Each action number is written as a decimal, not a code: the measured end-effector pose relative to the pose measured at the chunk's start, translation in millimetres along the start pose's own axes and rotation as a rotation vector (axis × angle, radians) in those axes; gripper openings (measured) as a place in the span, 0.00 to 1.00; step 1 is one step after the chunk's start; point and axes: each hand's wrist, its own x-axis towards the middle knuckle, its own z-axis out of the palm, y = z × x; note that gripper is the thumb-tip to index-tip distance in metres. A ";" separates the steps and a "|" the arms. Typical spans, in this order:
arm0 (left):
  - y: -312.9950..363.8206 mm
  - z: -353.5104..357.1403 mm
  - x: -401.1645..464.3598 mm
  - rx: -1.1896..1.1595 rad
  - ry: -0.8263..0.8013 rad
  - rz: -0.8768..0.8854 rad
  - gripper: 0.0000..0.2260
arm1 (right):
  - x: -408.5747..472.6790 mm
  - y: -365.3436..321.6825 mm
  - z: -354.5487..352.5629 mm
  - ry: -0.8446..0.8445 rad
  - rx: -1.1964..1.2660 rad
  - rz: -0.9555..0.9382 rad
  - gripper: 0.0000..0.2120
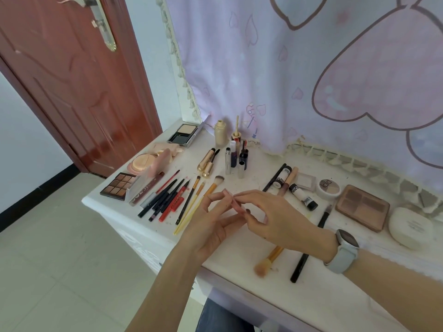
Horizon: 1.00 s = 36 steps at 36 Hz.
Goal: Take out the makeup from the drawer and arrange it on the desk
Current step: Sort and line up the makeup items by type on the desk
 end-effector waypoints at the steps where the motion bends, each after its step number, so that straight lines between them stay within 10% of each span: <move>1: -0.7 -0.2 -0.4 0.005 0.006 0.007 0.16 | 0.4 -0.6 -0.5 -0.005 0.005 -0.001 0.17; 19: 10.7 -8.4 -8.3 0.303 0.136 -0.057 0.09 | 19.9 23.4 -12.3 0.028 0.267 0.273 0.09; 30: -10.3 -14.4 -14.4 1.406 0.418 0.425 0.20 | 54.5 32.8 1.1 0.037 0.297 0.364 0.06; 36: -24.0 -12.5 -6.5 1.709 0.483 0.393 0.27 | 62.2 31.8 4.6 0.047 0.318 0.329 0.04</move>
